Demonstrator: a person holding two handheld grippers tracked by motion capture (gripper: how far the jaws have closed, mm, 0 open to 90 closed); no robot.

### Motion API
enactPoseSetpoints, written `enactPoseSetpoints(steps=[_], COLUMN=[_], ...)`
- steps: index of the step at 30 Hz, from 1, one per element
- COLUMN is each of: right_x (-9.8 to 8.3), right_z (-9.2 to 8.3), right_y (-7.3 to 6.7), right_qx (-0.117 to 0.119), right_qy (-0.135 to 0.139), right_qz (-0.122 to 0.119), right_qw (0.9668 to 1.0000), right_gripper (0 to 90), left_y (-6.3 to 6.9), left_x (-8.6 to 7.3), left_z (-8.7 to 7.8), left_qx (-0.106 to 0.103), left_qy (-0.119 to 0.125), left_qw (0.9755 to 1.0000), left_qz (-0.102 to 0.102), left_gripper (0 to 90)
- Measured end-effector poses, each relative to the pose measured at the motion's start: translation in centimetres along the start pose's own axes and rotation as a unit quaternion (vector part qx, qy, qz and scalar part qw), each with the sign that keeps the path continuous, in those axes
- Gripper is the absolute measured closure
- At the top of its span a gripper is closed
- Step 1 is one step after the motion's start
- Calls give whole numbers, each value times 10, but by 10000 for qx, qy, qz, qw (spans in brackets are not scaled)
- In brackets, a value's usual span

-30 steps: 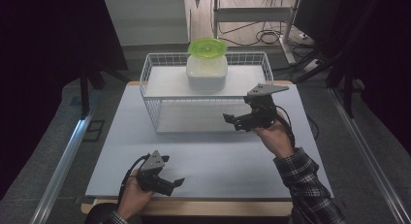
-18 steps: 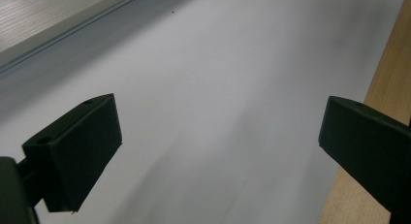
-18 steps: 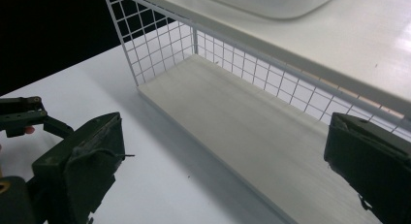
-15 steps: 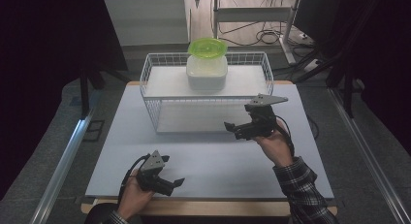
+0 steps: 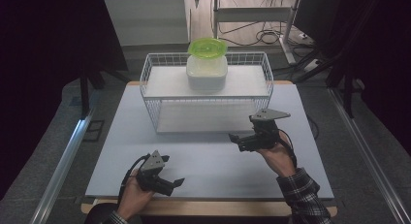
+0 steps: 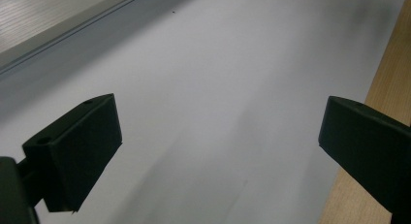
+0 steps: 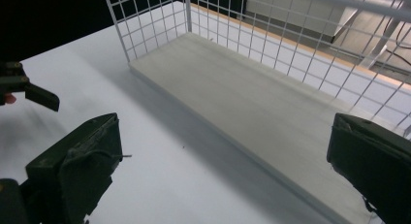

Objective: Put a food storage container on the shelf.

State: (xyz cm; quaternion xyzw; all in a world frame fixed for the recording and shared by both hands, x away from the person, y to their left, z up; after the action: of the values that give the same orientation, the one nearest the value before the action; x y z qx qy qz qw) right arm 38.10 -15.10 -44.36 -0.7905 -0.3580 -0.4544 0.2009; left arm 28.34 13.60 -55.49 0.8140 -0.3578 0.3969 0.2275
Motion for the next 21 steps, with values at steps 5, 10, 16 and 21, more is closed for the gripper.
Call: enactPoseSetpoints(steps=[5, 10, 16, 21], right_x=[-12, -23, -37, -48], right_z=[-4, -9, -15, -18], right_y=[-1, -2, 0, 2], right_qx=[25, 9, -36, -47], right_qy=[-44, -113, -174, -180], right_qz=[44, 65, 162, 235], right_qw=[10000, 9999, 9997, 9995], right_gripper=[0, 0, 0, 0], left_y=[0, 1, 1, 1], left_x=[0, 0, 0, 0], left_z=[0, 0, 0, 1], left_qx=[-1, -12, 0, -2], left_qy=[2, -6, -20, -31], left_qw=[10000, 10000, 10000, 10000], left_qz=[4, 2, 21, 10], left_gripper=[14, 15, 15, 14])
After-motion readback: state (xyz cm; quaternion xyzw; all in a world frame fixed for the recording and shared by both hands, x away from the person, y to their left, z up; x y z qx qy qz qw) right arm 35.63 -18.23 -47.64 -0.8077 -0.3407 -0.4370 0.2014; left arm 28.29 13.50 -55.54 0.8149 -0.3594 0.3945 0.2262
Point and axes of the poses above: each handheld gripper's, and its own axes: z roughly forward along the jaws, x roughly out of its top, y roughly to its right, the point moved 5 cm from there along z, roughly forward along the jaws, and after that the axes turned 1 degree about -z, right-handed, at the moved point
